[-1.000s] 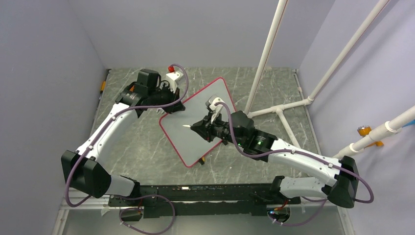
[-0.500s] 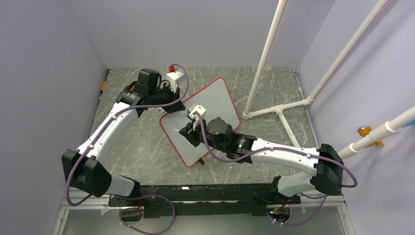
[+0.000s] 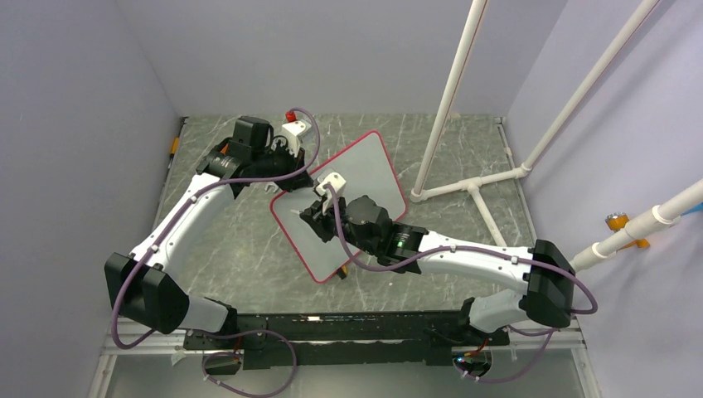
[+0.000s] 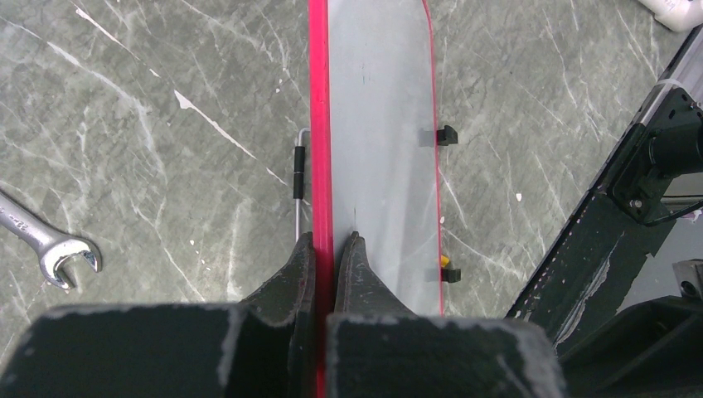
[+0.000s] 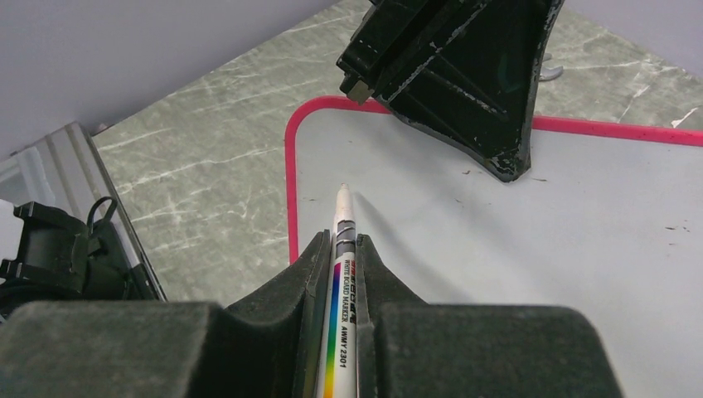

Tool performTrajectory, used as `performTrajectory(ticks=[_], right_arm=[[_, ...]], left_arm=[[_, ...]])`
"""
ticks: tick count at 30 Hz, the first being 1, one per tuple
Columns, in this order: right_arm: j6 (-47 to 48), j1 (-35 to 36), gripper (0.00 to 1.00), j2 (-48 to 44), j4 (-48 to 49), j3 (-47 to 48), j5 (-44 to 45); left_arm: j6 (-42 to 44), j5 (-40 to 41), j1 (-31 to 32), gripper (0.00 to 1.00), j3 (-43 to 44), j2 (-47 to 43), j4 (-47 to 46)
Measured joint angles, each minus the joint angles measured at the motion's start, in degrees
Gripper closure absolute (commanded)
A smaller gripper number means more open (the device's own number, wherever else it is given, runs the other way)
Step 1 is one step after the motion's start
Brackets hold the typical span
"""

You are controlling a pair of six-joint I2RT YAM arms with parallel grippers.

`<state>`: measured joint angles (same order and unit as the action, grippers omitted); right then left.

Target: Write a sentence on the whiteboard

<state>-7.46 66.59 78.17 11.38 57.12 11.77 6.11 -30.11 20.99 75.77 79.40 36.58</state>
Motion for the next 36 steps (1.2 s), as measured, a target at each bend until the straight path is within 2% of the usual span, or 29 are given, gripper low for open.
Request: performTrajectory(ticks=[36], right_arm=[[0.63, 0.22, 1.00, 2.82, 1.16, 0.85, 3.43]], left_arm=[[0.20, 0.07, 0.00, 1.00, 0.00, 0.00, 0.17]])
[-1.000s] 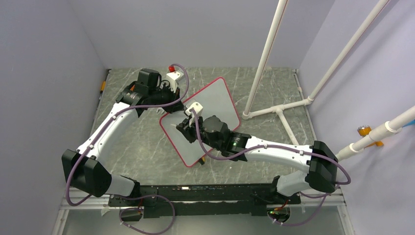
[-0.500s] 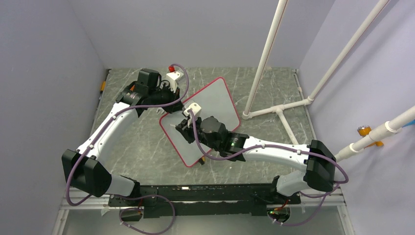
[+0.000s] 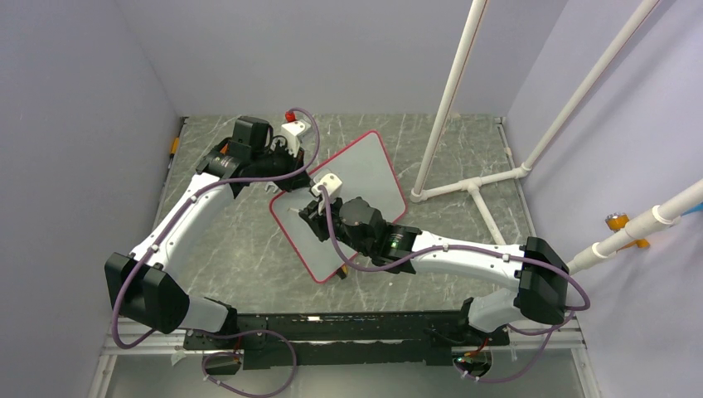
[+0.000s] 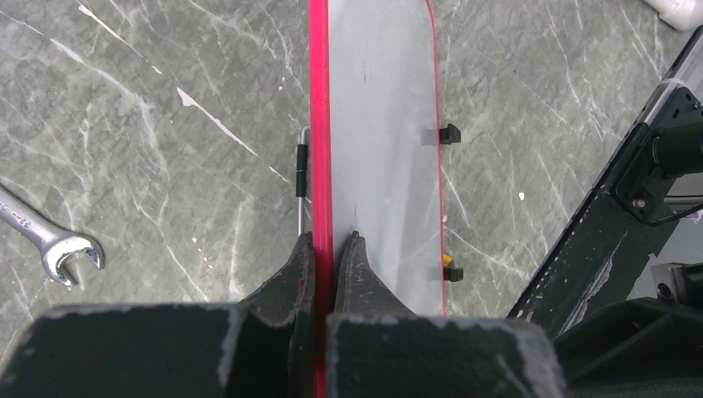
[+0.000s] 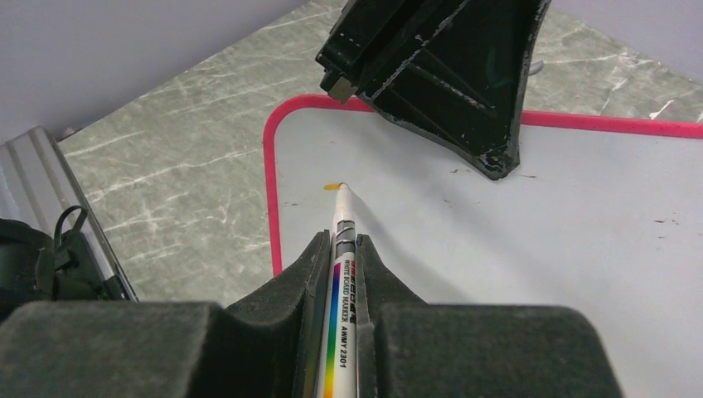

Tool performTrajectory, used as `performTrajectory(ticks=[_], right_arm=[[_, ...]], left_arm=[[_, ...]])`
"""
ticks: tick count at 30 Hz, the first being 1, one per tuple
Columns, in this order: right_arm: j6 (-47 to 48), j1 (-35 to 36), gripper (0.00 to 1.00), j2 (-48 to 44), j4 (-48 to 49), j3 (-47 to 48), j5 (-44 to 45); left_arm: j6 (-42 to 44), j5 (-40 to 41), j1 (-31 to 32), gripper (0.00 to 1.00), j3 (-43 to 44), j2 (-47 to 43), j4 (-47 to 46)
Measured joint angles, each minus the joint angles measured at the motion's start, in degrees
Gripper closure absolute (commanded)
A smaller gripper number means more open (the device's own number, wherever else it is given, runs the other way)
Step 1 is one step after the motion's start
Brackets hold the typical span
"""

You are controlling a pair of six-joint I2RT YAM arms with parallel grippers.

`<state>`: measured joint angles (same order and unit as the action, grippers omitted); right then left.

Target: Write a sentence on the whiteboard

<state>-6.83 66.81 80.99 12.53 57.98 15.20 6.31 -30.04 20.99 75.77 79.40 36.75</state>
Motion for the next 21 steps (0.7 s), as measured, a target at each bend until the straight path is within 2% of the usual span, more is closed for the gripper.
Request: performTrajectory(ticks=[21], right_arm=[[0.90, -1.92, 1.00, -0.26, -2.19, 1.88, 3.74]], left_arm=[[0.07, 0.37, 0.00, 1.00, 0.00, 0.09, 0.13]])
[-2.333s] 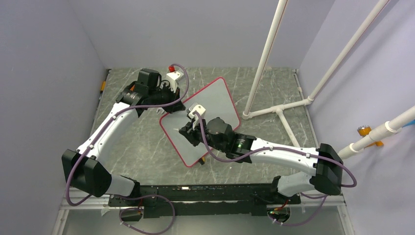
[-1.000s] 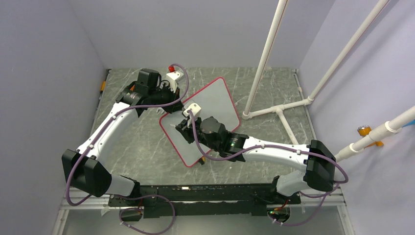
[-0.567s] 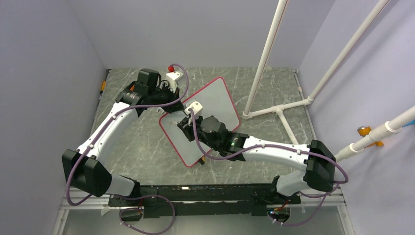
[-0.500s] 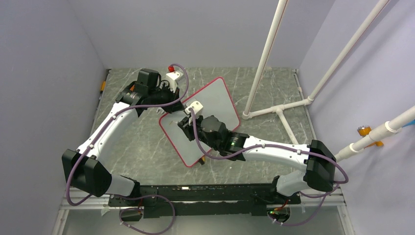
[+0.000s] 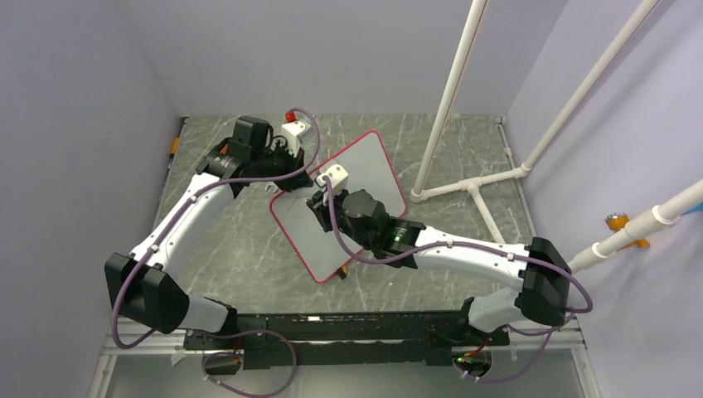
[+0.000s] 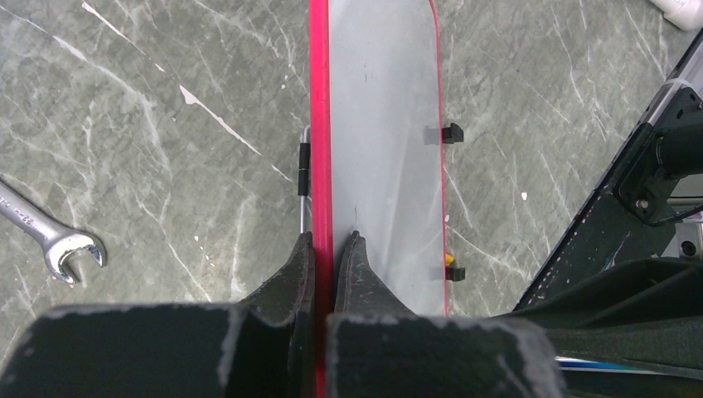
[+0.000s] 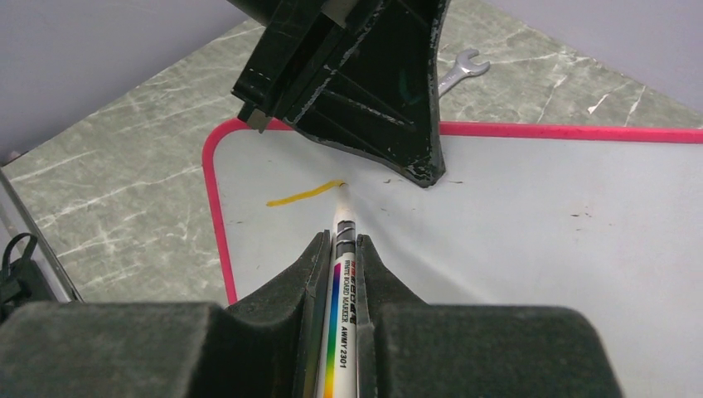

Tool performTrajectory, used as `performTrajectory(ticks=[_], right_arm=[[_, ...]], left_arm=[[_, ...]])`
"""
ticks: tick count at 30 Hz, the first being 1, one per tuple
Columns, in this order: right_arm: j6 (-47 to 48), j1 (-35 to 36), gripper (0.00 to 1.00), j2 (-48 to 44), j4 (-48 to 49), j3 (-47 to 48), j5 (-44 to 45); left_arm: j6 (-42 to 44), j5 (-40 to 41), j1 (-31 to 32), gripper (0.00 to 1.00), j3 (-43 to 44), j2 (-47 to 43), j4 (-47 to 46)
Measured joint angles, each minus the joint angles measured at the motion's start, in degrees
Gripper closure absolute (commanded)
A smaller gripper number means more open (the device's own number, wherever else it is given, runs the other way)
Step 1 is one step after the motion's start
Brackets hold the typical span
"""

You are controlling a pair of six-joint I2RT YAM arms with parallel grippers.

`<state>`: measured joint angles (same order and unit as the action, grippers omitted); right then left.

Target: Write a sentence on the whiteboard

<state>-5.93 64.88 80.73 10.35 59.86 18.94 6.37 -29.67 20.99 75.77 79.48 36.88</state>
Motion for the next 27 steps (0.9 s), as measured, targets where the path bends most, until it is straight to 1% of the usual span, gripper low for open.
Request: performTrajectory(ticks=[8, 13, 19, 27], right_arm=[[-0.26, -0.57, 1.00, -4.39, -4.07, 0.09, -3.23], [-0.83, -0.57, 1.00, -6.91, -4.33, 0.39, -6.01], [-2.05, -0.55, 1.00, -6.43, -4.39, 0.68, -8.37], [-3.37, -0.48, 1.00, -2.95, -4.50, 1.40, -9.05]], left_arm=[[-0.02, 0.04, 0.15, 1.00, 0.02, -0.17, -0.04], [-0.02, 0.04, 0.15, 1.00, 0.02, -0.17, -0.07], [-0.02, 0.04, 0.15, 1.00, 0.02, -0.20, -0.07], [-0.02, 0.04, 0.20, 1.00, 0.02, -0.26, -0.04]])
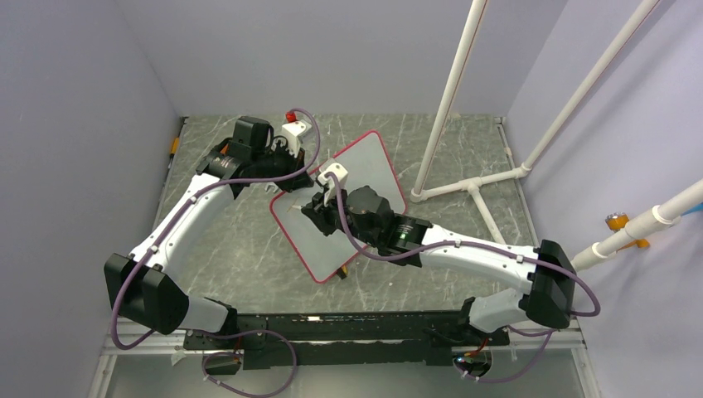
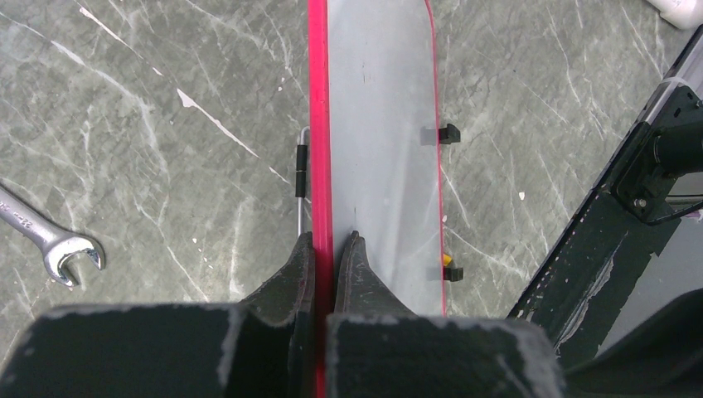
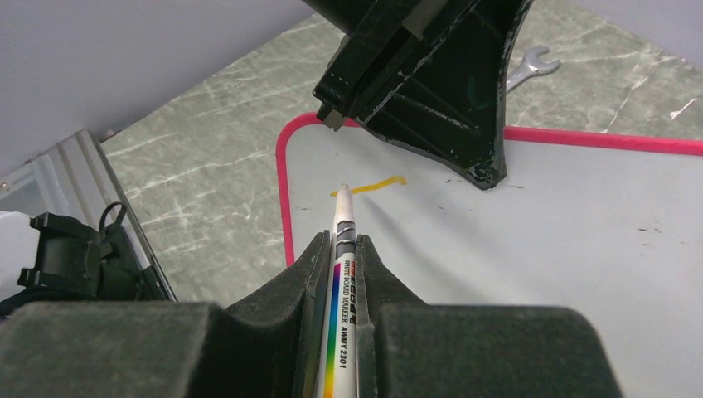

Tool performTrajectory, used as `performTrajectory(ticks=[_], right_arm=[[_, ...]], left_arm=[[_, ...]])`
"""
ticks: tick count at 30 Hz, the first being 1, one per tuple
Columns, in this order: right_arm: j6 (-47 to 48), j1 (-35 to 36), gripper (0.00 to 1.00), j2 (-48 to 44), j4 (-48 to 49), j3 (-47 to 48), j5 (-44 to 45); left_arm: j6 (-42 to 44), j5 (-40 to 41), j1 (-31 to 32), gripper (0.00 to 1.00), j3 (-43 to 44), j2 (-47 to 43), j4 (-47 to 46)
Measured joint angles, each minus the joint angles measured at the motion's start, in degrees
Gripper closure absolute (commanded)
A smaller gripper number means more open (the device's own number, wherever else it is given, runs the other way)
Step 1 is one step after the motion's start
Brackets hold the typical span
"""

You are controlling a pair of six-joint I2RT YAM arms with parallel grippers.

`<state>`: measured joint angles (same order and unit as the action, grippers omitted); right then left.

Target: Write a sentence on the whiteboard

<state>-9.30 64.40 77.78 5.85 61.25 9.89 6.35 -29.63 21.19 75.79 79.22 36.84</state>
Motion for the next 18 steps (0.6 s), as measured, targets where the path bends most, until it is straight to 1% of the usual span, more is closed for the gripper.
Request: performTrajectory(ticks=[10, 18], right_arm=[[-0.74, 0.04, 1.00, 2.49, -0.26, 0.92, 0.31], [-0.79, 0.04, 1.00, 2.86, -0.50, 1.16, 2.60]], left_arm=[[0.00, 0.00, 0.00, 1.00, 0.00, -0.02, 0.00], [0.00, 0.00, 0.00, 1.00, 0.00, -0.02, 0.00]])
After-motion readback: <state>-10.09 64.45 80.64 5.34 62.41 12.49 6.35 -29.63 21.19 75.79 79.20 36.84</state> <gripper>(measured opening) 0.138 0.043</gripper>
